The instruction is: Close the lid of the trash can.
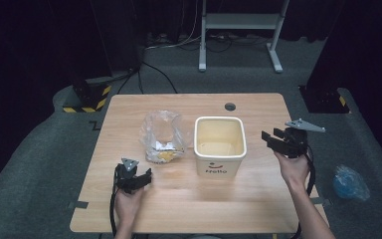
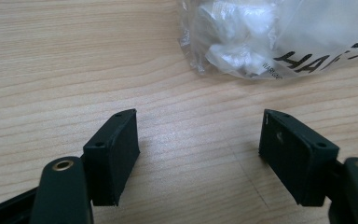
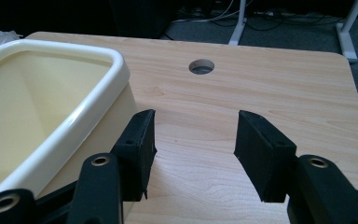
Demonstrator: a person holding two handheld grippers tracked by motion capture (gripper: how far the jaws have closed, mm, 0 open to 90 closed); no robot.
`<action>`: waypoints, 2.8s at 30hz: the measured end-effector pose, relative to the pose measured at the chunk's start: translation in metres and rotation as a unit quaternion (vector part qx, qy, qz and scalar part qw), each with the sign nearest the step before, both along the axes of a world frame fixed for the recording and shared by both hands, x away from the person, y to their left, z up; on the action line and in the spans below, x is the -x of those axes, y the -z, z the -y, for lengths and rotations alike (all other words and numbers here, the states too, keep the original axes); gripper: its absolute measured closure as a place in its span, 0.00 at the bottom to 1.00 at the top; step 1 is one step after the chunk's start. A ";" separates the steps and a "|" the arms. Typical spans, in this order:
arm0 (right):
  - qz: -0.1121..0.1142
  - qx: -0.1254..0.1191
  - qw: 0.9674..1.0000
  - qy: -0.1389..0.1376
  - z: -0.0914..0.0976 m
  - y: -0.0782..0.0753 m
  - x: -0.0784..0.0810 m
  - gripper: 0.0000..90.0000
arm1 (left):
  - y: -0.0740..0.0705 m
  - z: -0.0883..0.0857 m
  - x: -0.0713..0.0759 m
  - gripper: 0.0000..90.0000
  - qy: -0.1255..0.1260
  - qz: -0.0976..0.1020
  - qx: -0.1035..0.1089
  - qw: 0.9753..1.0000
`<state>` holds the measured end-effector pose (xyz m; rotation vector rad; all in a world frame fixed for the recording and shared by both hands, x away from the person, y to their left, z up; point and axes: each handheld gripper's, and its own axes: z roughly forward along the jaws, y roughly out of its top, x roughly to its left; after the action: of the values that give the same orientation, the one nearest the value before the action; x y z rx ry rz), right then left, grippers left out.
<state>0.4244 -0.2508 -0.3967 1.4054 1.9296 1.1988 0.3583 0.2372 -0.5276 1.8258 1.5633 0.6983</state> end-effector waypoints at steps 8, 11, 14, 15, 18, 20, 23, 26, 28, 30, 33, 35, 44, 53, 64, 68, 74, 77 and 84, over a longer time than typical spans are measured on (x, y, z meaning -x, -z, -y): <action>-0.001 -0.005 1.000 0.000 0.003 0.007 0.005 0.53 | 0.000 0.000 0.000 0.32 0.000 0.000 0.000 1.000; -0.003 -0.007 1.000 0.001 0.004 0.011 0.006 0.53 | 0.000 0.000 0.000 0.32 0.000 0.000 0.000 1.000; -0.001 -0.007 1.000 0.001 0.005 0.013 0.008 0.53 | 0.000 0.000 0.000 0.32 0.000 0.000 0.000 1.000; -0.002 -0.008 1.000 0.002 0.005 0.014 0.009 0.53 | 0.000 0.000 0.000 0.32 0.000 0.000 0.000 1.000; -0.003 -0.009 1.000 0.002 0.006 0.017 0.010 0.53 | 0.000 0.000 0.000 0.32 0.000 0.000 0.000 1.000; -0.002 -0.010 1.000 0.001 0.006 0.019 0.011 0.53 | 0.000 0.000 0.000 0.32 0.000 0.000 0.000 1.000; -0.003 -0.010 1.000 0.000 0.006 0.022 0.013 0.53 | 0.000 0.000 0.000 0.32 0.000 0.000 0.000 1.000; -0.004 -0.009 1.000 -0.001 0.006 0.025 0.014 0.53 | 0.000 0.000 0.000 0.32 0.000 0.000 0.000 1.000; -0.007 -0.013 1.000 -0.001 0.006 0.028 0.015 0.53 | 0.000 0.000 0.000 0.32 0.000 0.000 0.000 1.000; -0.008 -0.014 1.000 -0.002 0.005 0.031 0.016 0.53 | 0.000 0.000 0.000 0.32 0.000 0.000 0.000 1.000; -0.010 -0.012 1.000 -0.004 0.004 0.035 0.016 0.53 | 0.000 0.000 0.000 0.32 0.000 0.000 0.000 1.000; -0.011 -0.014 1.000 -0.006 0.003 0.038 0.016 0.53 | 0.000 0.000 0.000 0.32 0.000 0.000 -0.001 1.000; -0.017 -0.015 1.000 -0.010 0.000 0.049 0.015 0.54 | 0.000 0.000 0.000 0.32 0.000 0.000 0.000 1.000; -0.028 -0.011 1.000 -0.005 0.002 0.064 0.015 0.55 | 0.000 0.000 0.000 0.32 0.001 0.000 -0.001 1.000; -0.040 -0.007 0.999 -0.003 0.006 0.077 0.015 0.56 | 0.000 0.000 0.000 0.32 0.000 0.000 -0.001 1.000; -0.039 0.000 0.999 -0.003 0.004 0.079 0.013 0.56 | 0.000 0.000 0.000 0.32 0.001 -0.001 -0.001 1.000; -0.044 0.002 0.999 -0.001 0.003 0.087 0.011 0.56 | 0.000 0.000 0.000 0.32 0.001 -0.001 -0.001 1.000; -0.051 0.002 0.999 0.005 0.005 0.093 0.011 0.56 | 0.000 0.000 0.000 0.32 0.001 -0.001 -0.002 1.000; -0.058 0.021 0.998 0.021 0.010 0.101 0.007 0.56 | 0.000 0.000 0.000 0.32 0.001 -0.001 -0.001 1.000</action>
<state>0.4179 -0.2606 -0.4981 1.5156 1.9809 1.0732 0.3583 0.2371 -0.5275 1.8296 1.5622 0.6990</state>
